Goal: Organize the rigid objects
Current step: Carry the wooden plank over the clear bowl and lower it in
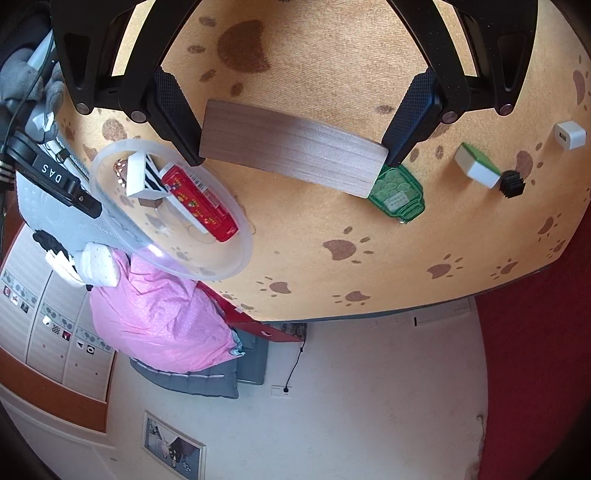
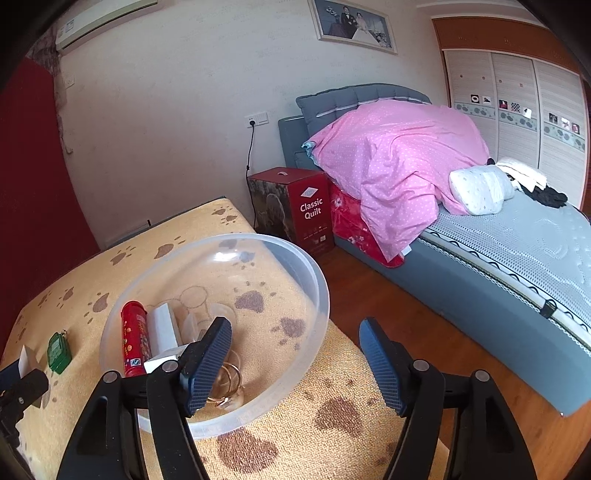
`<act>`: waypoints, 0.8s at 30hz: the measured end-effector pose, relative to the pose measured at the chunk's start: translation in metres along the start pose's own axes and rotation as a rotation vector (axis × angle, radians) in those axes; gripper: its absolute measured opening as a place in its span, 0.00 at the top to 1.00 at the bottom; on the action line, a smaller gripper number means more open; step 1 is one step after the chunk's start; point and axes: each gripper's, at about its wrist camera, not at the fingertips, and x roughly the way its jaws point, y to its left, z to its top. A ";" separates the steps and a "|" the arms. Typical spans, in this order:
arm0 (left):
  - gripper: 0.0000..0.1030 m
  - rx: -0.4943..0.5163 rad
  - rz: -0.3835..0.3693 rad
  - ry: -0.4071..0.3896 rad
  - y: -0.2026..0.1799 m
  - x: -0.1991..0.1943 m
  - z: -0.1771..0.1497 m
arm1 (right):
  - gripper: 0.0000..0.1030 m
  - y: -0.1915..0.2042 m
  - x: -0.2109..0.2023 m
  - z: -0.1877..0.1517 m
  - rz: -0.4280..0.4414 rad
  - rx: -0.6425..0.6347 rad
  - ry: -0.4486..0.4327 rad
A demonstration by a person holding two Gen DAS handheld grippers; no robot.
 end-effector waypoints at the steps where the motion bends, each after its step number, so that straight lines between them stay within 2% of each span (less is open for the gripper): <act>1: 0.07 0.003 -0.005 -0.001 -0.004 0.002 0.002 | 0.27 -0.001 0.001 0.000 -0.003 0.005 0.001; 24: 0.07 0.023 -0.090 0.006 -0.055 0.032 0.044 | 0.27 -0.022 0.010 -0.004 -0.014 0.096 0.024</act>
